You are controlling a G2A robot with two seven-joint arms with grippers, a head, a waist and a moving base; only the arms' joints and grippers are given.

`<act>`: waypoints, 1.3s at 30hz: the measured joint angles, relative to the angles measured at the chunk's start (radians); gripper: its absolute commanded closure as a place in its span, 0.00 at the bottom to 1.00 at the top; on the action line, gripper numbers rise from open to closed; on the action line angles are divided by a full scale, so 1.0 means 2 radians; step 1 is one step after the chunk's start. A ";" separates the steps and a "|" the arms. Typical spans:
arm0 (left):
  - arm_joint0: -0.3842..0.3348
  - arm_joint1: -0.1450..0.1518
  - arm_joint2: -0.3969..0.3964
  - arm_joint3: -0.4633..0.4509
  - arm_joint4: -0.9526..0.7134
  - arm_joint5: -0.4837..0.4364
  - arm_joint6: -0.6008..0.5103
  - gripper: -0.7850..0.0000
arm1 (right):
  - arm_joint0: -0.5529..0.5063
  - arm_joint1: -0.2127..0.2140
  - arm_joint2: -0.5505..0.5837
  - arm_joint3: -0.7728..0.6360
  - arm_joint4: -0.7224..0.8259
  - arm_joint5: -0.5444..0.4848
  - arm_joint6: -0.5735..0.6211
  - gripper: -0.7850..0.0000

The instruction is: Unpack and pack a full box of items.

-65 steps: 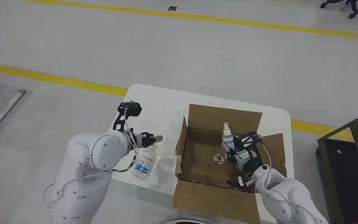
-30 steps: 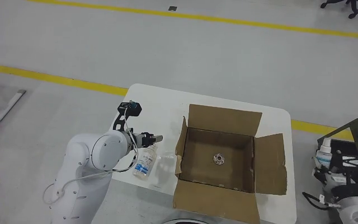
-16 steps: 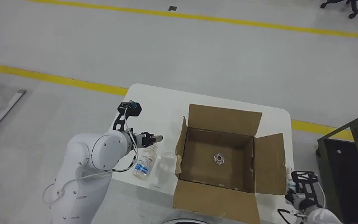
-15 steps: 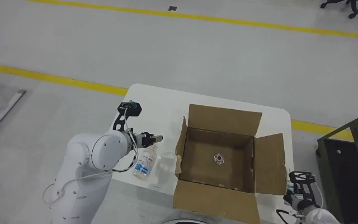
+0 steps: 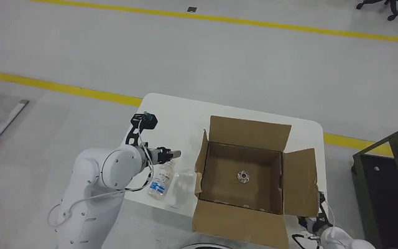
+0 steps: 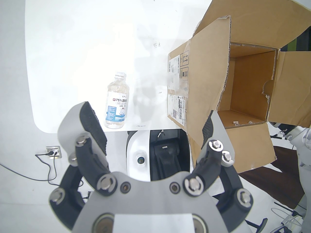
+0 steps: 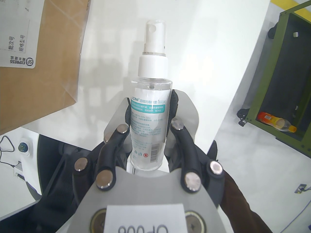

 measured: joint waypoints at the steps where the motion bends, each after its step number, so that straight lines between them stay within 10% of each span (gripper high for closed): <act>1: 0.000 0.000 0.000 0.000 0.000 0.000 0.000 0.00 | 0.003 0.000 -0.003 0.003 -0.001 0.001 0.000 1.00; 15: 0.000 0.000 0.000 0.000 0.000 0.000 0.000 0.00 | 0.027 0.001 -0.018 0.028 -0.013 -0.008 0.015 0.51; 21: 0.000 0.000 0.000 0.000 0.000 0.000 0.000 0.00 | 0.031 0.002 -0.014 0.028 -0.014 -0.012 0.020 0.09; 27: 0.000 0.000 0.000 0.000 0.000 0.000 0.000 0.00 | 0.023 0.004 0.014 0.005 -0.007 -0.008 0.011 0.24; 33: 0.000 0.000 0.000 0.000 0.000 0.000 0.000 0.00 | -0.018 0.006 0.091 -0.101 -0.011 0.002 -0.047 1.00; 39: 0.000 0.000 0.000 0.000 0.000 0.000 0.000 0.00 | -0.067 0.003 0.155 -0.216 -0.014 -0.017 -0.118 1.00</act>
